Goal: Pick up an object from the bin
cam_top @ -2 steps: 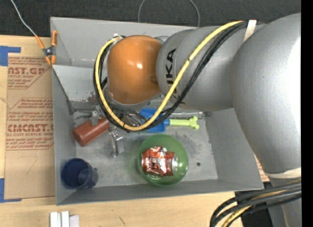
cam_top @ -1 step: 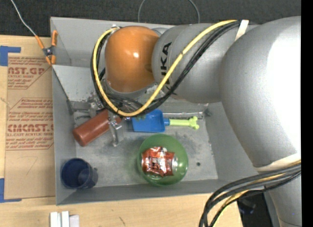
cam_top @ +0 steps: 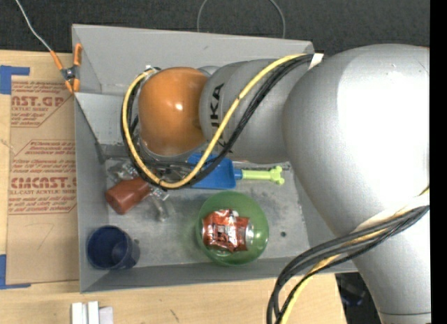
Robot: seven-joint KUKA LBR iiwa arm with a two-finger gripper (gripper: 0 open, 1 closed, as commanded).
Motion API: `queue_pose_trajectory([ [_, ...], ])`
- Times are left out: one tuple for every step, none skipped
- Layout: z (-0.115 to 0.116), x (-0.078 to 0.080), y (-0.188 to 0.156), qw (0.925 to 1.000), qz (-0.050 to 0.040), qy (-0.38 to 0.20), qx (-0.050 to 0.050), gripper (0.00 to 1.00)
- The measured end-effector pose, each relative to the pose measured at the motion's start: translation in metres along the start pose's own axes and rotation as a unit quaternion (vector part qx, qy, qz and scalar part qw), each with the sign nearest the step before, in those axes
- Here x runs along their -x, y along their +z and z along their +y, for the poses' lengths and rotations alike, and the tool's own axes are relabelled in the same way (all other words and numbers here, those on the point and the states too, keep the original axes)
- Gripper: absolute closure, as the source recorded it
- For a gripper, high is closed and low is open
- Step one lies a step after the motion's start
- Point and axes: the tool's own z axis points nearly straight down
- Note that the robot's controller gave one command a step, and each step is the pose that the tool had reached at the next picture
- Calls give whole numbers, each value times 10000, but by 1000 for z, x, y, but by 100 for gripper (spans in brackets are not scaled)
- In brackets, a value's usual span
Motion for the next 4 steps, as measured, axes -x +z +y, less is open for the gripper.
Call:
queue_pose_trajectory([
  [0, 1, -2, 10000, -11, 99, 2, 100],
  [0, 1, -2, 9999, -11, 121, 2, 100],
  [1, -1, -8, 9999, 11, 123, 15, 100],
  [0, -1, -26, 9999, 10, 118, 10, 100],
])
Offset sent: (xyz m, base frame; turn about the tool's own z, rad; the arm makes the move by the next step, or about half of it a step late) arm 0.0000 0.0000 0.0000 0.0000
